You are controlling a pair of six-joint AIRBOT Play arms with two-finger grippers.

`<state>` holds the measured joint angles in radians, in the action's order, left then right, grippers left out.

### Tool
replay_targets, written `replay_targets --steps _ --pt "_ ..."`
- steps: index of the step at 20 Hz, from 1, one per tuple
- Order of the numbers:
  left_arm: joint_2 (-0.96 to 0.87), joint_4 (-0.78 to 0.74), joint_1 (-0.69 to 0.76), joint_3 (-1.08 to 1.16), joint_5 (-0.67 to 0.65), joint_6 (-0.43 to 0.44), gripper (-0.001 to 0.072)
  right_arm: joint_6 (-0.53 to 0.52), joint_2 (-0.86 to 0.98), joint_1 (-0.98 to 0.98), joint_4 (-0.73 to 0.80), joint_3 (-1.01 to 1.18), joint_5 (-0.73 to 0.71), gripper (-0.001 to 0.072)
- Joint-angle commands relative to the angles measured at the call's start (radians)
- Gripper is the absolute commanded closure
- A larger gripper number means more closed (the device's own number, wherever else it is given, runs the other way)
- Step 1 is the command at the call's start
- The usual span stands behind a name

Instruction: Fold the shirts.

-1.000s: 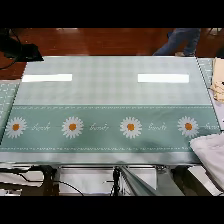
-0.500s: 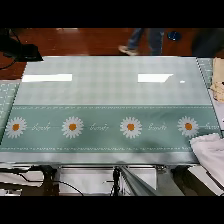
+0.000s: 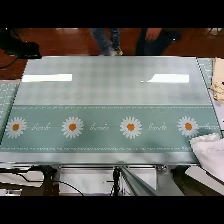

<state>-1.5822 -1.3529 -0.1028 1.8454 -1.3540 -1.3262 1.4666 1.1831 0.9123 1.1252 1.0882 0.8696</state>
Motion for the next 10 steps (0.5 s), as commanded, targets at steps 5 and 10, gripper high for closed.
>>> replay_targets --steps 5,10 --pt "-0.006 -0.266 0.244 0.000 -0.075 -0.032 0.0469 -0.051 0.389 -1.003 0.509 0.442 0.555 0.0674" --pt "-0.084 -0.330 0.398 0.000 -0.141 -0.149 0.0036 0.033 0.380 -1.085 0.686 0.478 0.612 0.0364"
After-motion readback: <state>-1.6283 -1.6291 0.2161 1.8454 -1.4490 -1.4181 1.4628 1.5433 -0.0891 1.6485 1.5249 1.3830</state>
